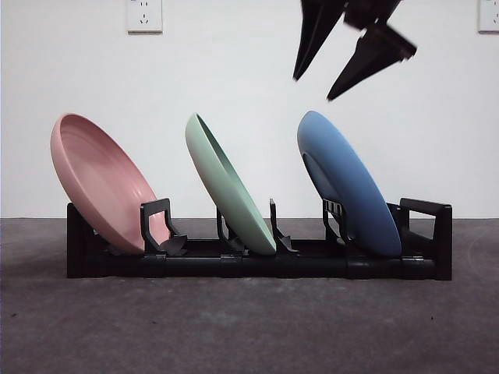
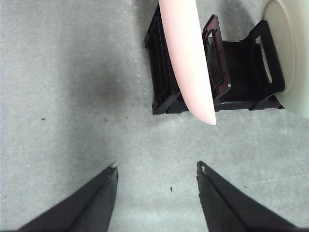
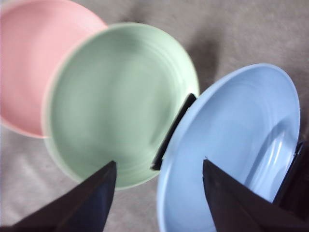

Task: Place the plate

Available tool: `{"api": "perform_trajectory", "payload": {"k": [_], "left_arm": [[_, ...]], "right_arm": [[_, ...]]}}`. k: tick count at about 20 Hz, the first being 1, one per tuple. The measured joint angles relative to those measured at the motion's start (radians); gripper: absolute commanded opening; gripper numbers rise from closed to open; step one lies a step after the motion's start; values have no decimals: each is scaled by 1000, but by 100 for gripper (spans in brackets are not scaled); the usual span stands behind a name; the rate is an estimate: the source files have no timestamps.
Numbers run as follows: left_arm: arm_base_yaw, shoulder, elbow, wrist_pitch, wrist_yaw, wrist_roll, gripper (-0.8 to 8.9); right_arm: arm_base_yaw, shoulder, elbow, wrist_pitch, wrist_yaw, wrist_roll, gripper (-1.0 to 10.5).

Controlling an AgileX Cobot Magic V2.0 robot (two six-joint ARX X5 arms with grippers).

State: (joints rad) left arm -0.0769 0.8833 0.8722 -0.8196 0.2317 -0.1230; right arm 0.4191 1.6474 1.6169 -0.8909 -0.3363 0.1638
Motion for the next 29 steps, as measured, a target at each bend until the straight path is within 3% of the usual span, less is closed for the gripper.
{"api": "perform_trajectory", "payload": {"k": [5,9,16,22,29], "left_arm": [[0,0,0,10,0,0,259],[0,0,0,27,0,0,259],[0,0,0,27,0,0,258],[0,0,0,27,0,0,258],[0,0,0,27,0,0,258]], "right_arm": [[20,58,0,-11,1,0,255],[31,80,0,-19,48,-3,190],[32,80,0,-33,48,-3,14],[33,80,0,-38,38,-2,14],[27,82,80,-79,-154,6,14]]}}
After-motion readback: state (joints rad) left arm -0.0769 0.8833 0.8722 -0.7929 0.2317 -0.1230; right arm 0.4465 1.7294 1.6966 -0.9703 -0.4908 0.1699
